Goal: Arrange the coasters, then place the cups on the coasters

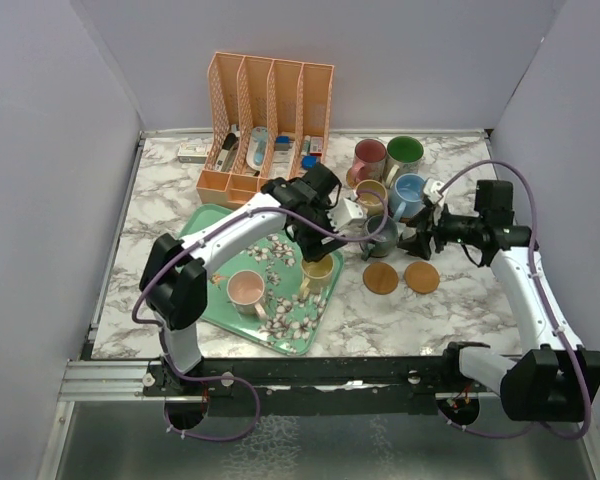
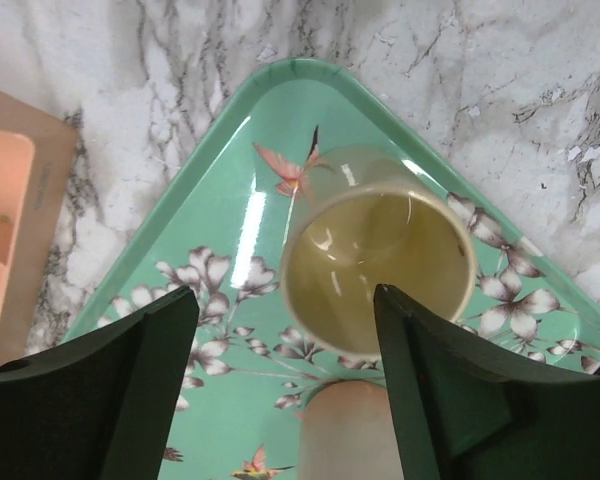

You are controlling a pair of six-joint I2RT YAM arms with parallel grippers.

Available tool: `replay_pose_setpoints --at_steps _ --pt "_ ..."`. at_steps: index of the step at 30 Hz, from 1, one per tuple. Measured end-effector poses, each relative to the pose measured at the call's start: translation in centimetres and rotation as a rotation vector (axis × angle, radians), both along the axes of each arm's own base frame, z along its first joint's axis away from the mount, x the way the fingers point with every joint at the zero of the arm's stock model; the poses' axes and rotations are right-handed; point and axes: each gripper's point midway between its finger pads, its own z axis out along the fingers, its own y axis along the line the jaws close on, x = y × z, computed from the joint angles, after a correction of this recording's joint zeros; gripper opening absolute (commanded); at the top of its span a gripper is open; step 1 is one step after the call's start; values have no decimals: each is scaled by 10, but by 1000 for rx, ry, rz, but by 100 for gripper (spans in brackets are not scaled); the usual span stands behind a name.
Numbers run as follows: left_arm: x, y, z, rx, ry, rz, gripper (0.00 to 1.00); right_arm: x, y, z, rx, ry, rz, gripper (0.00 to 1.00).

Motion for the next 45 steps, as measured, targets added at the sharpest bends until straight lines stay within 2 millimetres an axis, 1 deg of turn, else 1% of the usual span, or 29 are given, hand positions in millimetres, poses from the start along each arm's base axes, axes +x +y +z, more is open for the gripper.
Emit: replay_pose_setpoints --at_steps 2,5,10,13,16,17,19,22,28,32,36,39,43,45 --pt "5 6 12 -31 -15 12 78 -6 14 0 -9 -6 57 59" --pt "18 20 32 -79 -46 48 79 -17 41 2 -19 -27 166 59" --pt "44 57 63 -139 -103 157 81 -30 84 2 -47 -52 339 59" --pt "59 79 74 -170 -123 237 82 -43 112 -9 -83 -43 446 59" --pt "72 98 80 -194 -131 313 82 -58 134 -24 -128 -31 537 59" --pt "75 103 81 -200 -131 334 82 -65 143 -31 -151 -30 573 59" --pt "80 112 83 -211 -135 369 82 -74 155 -41 -188 -26 619 58" --pt "81 120 83 -221 -138 397 82 -79 174 -52 -240 -29 676 57" --pt "75 121 84 -235 -132 397 82 -73 197 -71 -328 -42 709 53" --pt "72 120 87 -250 -136 389 82 -78 210 -90 -398 -37 738 47" --pt "70 119 84 -257 -126 383 82 -76 213 -106 -466 -33 734 40" --pt "68 118 81 -256 -114 380 82 -72 211 -110 -497 -39 715 32" --pt "67 118 80 -257 -113 379 82 -69 210 -111 -527 -51 694 16" --pt "67 118 80 -258 -113 378 82 -66 209 -112 -536 -56 680 12"
